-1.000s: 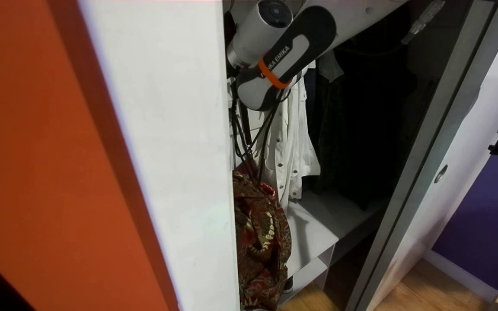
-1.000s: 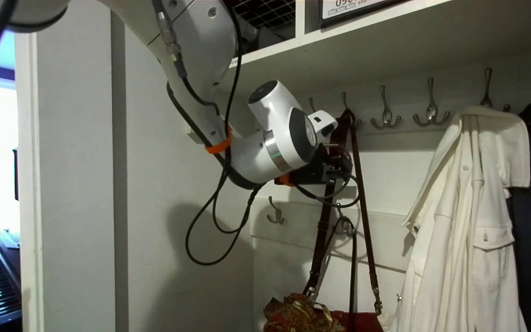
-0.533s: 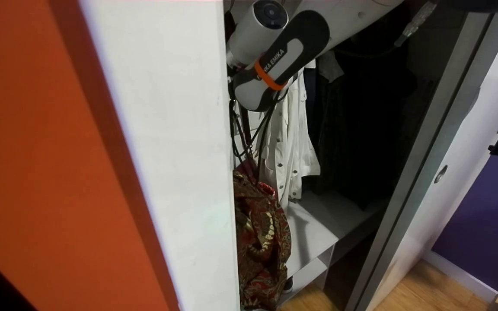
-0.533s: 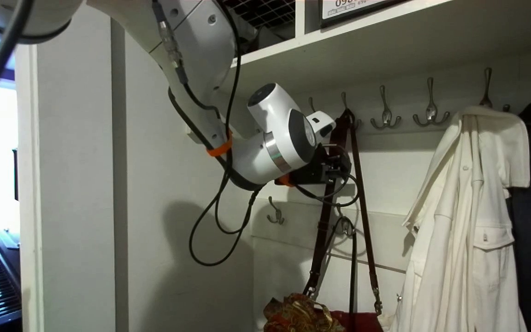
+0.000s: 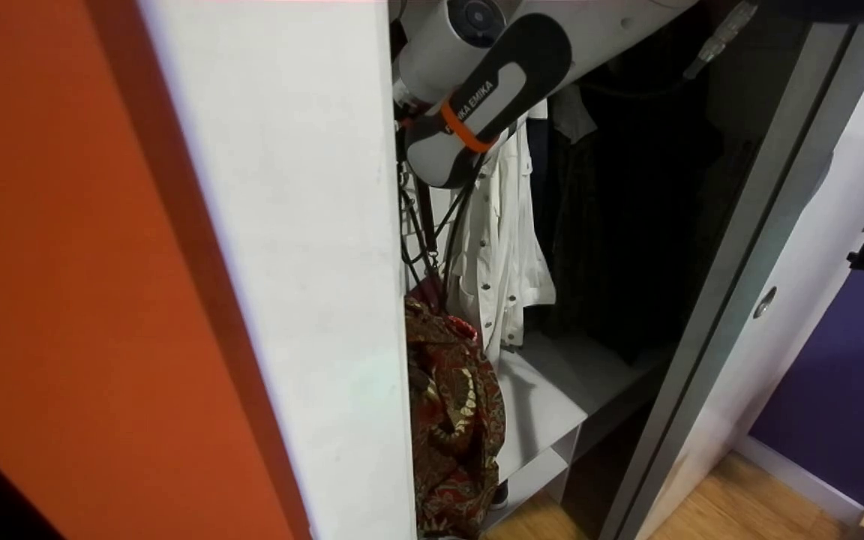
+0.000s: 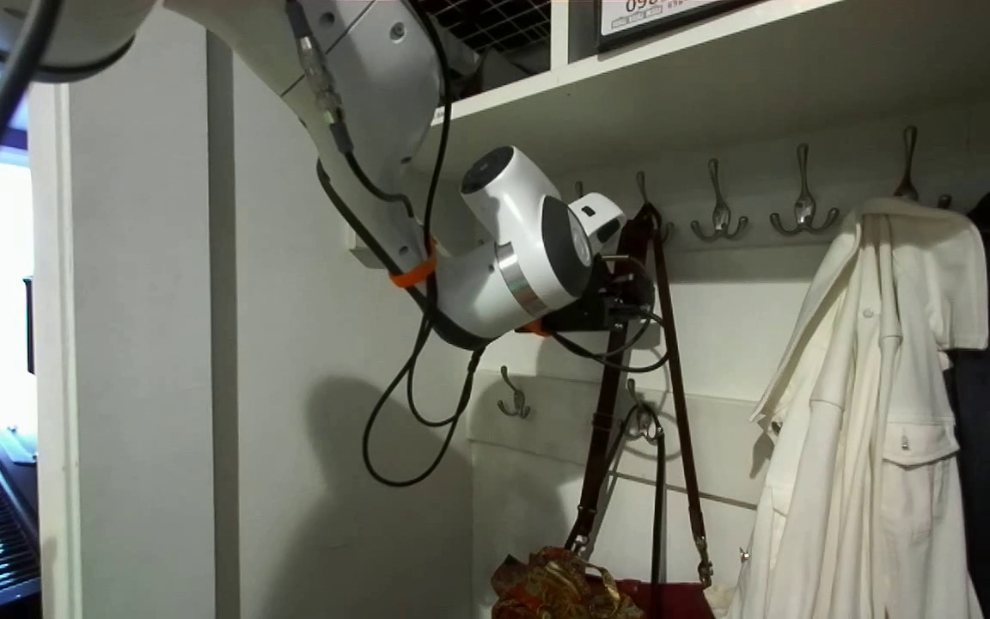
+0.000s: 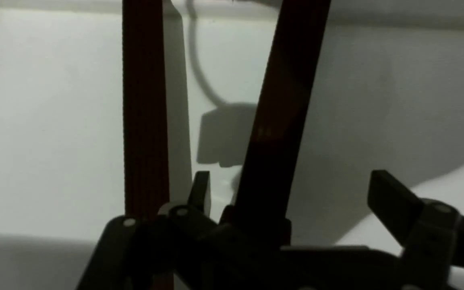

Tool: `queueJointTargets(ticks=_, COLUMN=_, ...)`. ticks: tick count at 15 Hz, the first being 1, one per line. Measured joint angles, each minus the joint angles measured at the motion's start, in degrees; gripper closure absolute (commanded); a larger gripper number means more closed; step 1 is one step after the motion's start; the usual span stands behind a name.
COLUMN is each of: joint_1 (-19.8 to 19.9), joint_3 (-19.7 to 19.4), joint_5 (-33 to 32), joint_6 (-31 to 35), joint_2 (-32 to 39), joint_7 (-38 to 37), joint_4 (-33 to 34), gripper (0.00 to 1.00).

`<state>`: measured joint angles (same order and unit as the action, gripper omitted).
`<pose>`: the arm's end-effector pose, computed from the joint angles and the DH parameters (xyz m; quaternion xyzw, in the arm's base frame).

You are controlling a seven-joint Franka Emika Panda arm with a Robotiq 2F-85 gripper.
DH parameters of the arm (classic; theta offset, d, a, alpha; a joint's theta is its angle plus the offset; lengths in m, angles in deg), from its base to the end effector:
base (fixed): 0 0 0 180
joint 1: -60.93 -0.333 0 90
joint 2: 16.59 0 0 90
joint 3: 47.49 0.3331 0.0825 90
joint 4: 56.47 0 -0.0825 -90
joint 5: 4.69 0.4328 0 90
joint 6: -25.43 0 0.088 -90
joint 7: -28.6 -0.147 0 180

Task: Move the sling bag from the top hook to the bottom hook

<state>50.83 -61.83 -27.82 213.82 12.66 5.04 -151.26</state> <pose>0.8057 0.0191 0.4228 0.8465 0.0245 0.5306 0.0355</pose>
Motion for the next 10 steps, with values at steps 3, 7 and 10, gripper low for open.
queueJointTargets(ticks=3, joint_1=0.0, joint_3=-0.2, joint_5=0.0, joint_6=1.3, joint_2=0.1, joint_7=0.0, joint_4=0.7, gripper=0.36)
queueJointTargets(ticks=7, joint_1=0.0, joint_3=-1.6, joint_5=0.0, joint_6=2.8, joint_2=0.1, joint_7=0.0, joint_4=1.1, gripper=0.67)
queueJointTargets(ticks=10, joint_1=0.0, joint_3=-2.6, joint_5=0.0, joint_6=3.7, joint_2=0.2, joint_7=0.0, joint_4=1.3, gripper=0.86)
